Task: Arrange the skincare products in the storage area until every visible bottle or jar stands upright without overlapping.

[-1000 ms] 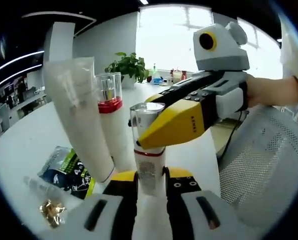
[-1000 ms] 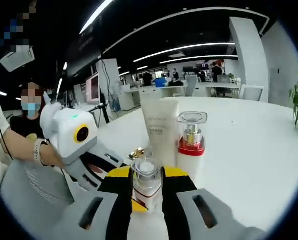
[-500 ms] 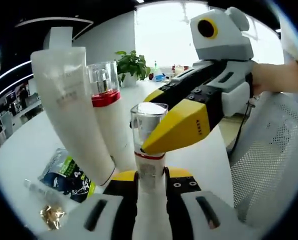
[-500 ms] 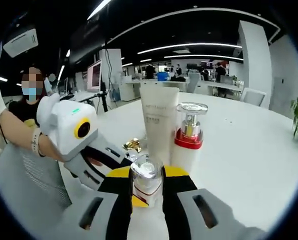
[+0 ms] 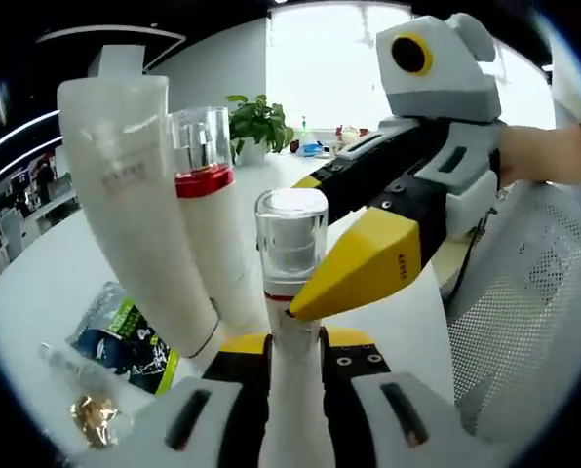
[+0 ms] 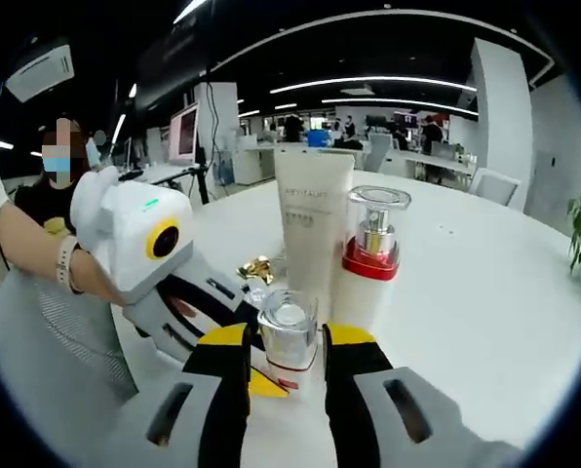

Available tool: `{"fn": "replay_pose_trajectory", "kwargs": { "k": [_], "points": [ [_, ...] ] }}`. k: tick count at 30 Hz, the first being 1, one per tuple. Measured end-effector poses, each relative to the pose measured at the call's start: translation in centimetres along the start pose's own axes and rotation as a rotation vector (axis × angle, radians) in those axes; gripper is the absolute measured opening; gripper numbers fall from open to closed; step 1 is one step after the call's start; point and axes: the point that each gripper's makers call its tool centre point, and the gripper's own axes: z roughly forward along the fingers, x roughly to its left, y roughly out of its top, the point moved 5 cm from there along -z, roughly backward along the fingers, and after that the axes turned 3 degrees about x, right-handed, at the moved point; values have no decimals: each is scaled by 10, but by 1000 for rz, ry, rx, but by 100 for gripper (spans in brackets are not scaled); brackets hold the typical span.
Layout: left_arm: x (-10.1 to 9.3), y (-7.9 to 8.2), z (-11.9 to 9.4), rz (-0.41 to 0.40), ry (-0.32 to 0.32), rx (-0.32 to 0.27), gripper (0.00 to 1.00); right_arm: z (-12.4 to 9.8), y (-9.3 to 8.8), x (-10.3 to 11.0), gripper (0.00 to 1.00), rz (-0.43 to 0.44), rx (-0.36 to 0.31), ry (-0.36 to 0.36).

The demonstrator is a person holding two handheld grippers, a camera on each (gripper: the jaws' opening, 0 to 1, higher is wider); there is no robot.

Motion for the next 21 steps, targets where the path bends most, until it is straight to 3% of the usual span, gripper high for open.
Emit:
{"fn": "replay_pose_trajectory", "kwargs": {
  "k": [6,12,21],
  "points": [
    [2,-2,-4,-4,16,21,18,-10,-1,-1,30,-13,29,19],
    [6,-2,-10,-6,38,30,18,-16,-15,-5,28,-37,88,30],
    [8,-3,-19,-2,71,49,17,-7,-31,-8,25,-95,186,46]
  ]
}}
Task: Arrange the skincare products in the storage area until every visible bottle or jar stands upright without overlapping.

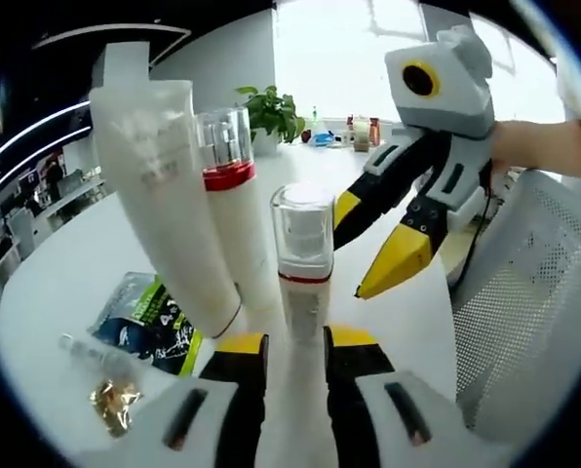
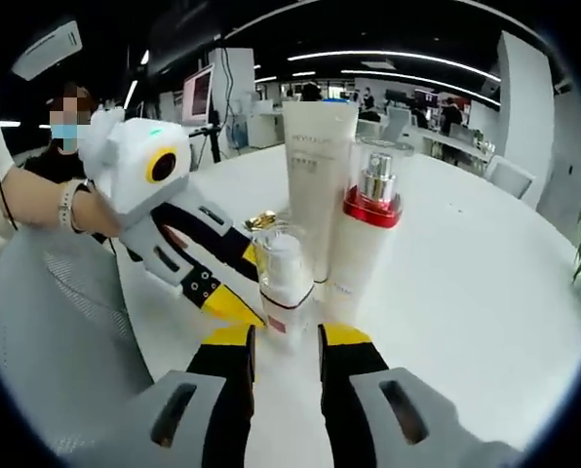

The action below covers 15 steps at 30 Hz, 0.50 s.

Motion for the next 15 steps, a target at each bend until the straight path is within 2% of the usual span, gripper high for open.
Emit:
{"fn": "replay_pose_trajectory", "kwargs": {
  "k": [7,12,15],
  "points": [
    [2,0,-6,2,29,11,12,6,1,0,22,-56,30,12],
    [-2,-1,-7,1,18,23,6,10,1,-2,19,-76,43,24],
    [-5,-1,-5,4,11,26,6,12,0,0,17,-78,46,34]
  ]
}}
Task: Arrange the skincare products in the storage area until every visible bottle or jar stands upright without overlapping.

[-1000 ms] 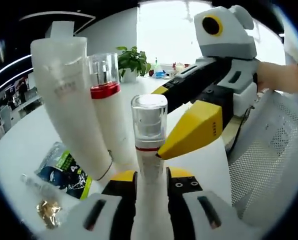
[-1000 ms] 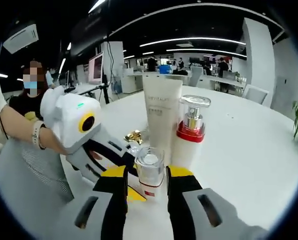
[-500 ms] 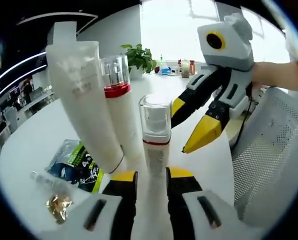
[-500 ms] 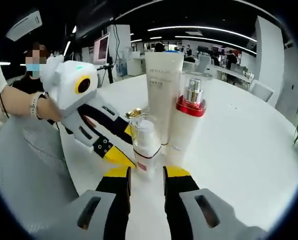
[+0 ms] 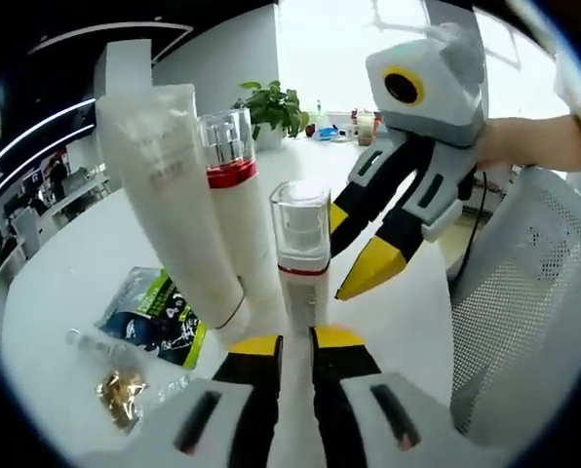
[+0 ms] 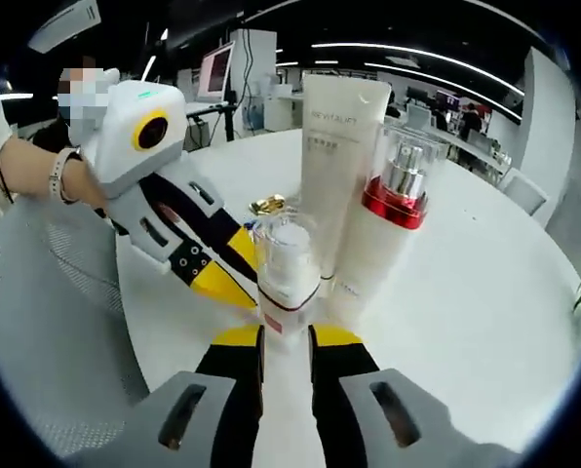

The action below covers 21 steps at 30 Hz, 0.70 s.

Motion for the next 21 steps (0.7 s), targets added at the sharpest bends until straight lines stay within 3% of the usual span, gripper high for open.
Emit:
{"fn": "replay_pose_trajectory", "kwargs": {
  "k": [4,10,21],
  "points": [
    [-3,2,5,-32,-26,-12,5,4,0,0,16,-18,14,1],
    [-10,4,13,-16,-55,1,6,5,-2,-3,13,-34,27,1],
    [-3,8,22,-8,-30,22,4,7,-7,-11,12,-23,30,-19]
  ]
}}
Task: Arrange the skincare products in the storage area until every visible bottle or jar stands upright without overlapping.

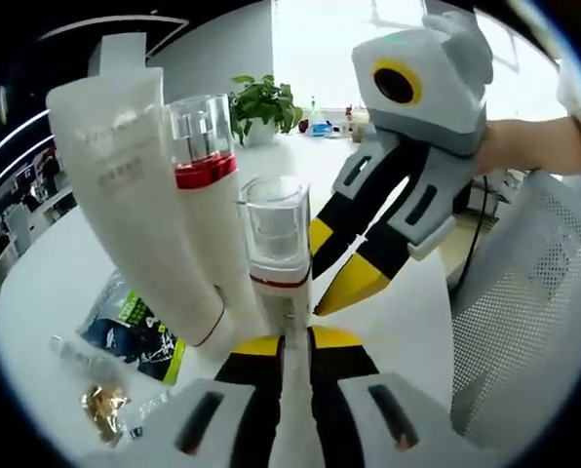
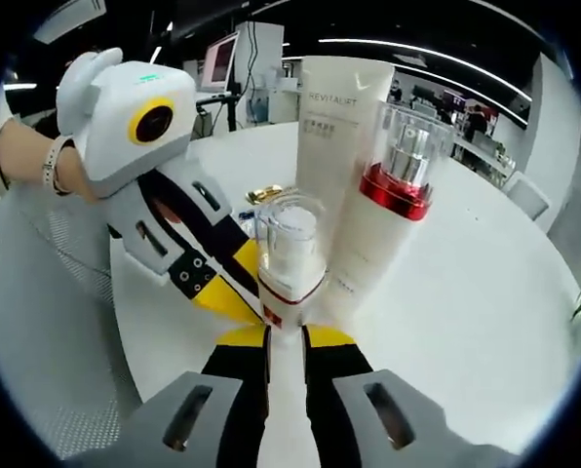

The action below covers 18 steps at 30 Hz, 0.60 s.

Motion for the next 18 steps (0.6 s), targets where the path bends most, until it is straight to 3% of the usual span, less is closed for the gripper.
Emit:
{"fn": "replay_pose_trajectory", "kwargs": {
  "k": [18],
  "points": [
    [15,6,8,19,22,33,5,7,5,-11,11,24,-9,-23]
  ]
}}
